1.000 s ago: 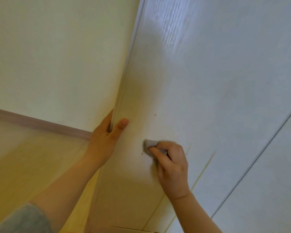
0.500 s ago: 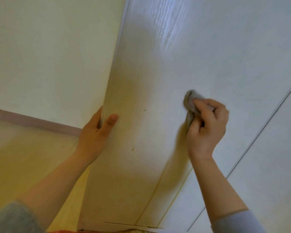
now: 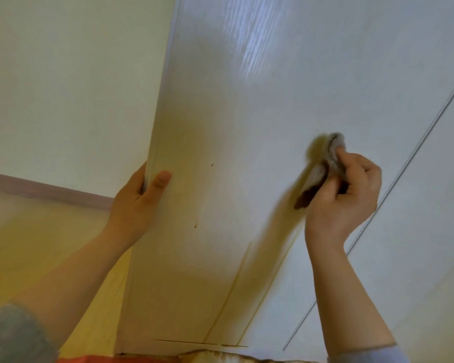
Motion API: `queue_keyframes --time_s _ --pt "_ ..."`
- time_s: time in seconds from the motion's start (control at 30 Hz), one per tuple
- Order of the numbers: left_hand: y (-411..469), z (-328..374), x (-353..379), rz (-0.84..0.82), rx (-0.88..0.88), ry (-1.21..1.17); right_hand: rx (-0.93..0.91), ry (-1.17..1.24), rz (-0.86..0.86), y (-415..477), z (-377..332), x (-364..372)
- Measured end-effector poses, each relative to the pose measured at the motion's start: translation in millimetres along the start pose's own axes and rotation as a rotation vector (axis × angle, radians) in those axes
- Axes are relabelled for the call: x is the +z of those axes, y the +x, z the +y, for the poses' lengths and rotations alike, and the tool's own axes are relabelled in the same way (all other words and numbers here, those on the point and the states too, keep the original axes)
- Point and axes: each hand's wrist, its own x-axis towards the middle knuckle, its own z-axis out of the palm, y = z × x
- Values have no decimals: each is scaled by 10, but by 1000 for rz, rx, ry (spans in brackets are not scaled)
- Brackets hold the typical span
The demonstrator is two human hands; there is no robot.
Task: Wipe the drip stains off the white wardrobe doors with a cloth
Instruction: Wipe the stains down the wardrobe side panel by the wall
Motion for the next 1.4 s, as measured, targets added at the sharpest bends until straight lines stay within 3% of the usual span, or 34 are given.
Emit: queue_keyframes --time_s 0.27,0.33,0.47,0.53,0.67,0.87,1.0,1.23,1.4 --pt "6 -14 -16 -12 2 13 -273 4 -485 -884 218 -114" --pt "13 -11 -12 -13 6 5 -221 17 -431 -665 156 -126" --pt "8 -32 14 -3 13 14 28 103 -94 -146 -74 13" --pt "7 -44 7 -4 9 12 56 99 -23 -73 -110 114" --pt "21 -31 -6 -16 8 11 74 -39 -37 -475 146 170" --pt "12 -19 3 -19 -14 -13 283 -308 -202 -1067 690 -275" --pt "12 -21 -9 -28 1 -5 478 -327 -170 -1062 709 -395" --pt "15 -42 -30 -32 7 -3 -36 -62 -58 -144 244 -91" --pt "9 -25 -13 -24 10 -6 30 -125 -30 -426 499 -7"
